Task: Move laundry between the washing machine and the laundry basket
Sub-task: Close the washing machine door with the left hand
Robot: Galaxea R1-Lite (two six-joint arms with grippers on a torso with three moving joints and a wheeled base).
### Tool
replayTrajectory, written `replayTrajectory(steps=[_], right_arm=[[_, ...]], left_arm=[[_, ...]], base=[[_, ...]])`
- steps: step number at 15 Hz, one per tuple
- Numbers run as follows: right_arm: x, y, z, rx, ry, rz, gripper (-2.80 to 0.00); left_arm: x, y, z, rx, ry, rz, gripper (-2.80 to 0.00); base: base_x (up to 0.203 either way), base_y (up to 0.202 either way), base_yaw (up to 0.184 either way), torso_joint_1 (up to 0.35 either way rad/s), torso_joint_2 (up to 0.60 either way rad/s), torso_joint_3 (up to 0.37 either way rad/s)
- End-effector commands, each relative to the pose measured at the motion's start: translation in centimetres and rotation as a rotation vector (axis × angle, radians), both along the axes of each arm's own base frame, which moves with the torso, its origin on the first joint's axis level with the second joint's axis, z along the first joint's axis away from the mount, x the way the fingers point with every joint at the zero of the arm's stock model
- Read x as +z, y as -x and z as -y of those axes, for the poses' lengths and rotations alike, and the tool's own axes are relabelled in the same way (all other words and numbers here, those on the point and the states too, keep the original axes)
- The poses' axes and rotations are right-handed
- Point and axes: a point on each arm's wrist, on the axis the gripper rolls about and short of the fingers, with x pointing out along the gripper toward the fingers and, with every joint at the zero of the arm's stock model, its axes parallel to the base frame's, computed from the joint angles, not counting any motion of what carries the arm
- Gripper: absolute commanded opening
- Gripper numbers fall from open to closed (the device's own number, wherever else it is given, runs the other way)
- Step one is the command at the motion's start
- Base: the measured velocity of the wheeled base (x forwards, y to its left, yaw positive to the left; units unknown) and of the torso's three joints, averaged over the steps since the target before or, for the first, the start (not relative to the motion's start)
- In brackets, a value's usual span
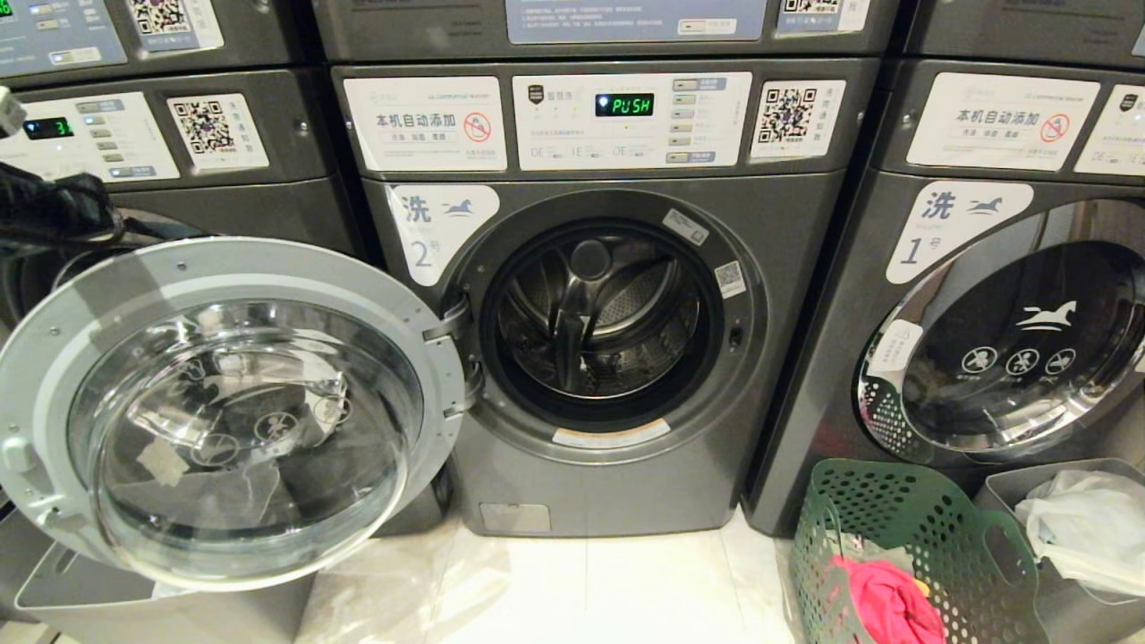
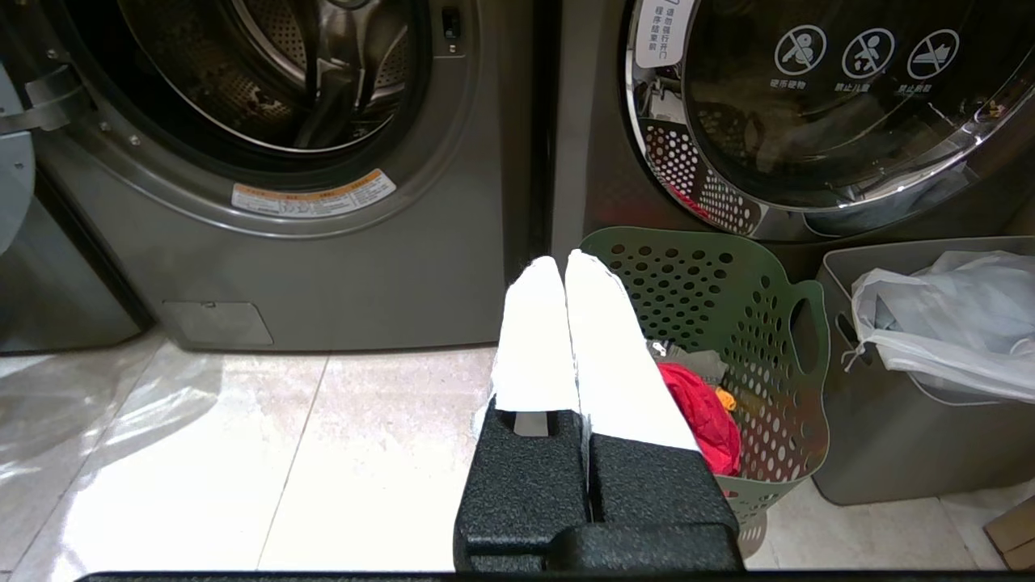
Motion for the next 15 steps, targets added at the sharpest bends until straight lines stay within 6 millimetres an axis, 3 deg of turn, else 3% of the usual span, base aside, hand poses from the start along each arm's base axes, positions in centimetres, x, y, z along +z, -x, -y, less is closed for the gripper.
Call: replayTrajectory(steps=[1,6,11,15], right_arm=[[0.0,0.0,0.0,0.0,0.0,-0.003,-2.8],[0.0,0.0,0.0,0.0,0.0,-0.001,-2.8],[0.0,0.0,0.0,0.0,0.0,-0.002,-2.8],[0.0,0.0,0.0,0.0,0.0,-0.001,-2.8]], left_arm=[[-1.0,-0.8,-0.4,0.005,0.01,-0.028,-2.8],[-1.5,-0.8,-0.4,0.004,0.021,-0.064,-2.8],[-1.0,1.5,0.7,-0.011,0.058,-0.168,-2.8],[0.5,3.0,1.6,-0.052,0.063,-0.137,-2.8]], base=[[0.0,0.0,0.0,0.0,0.0,0.0],[0.0,0.0,0.0,0.0,0.0,0.0],[0.0,0.0,0.0,0.0,0.0,0.0],[0.0,0.0,0.0,0.0,0.0,0.0]])
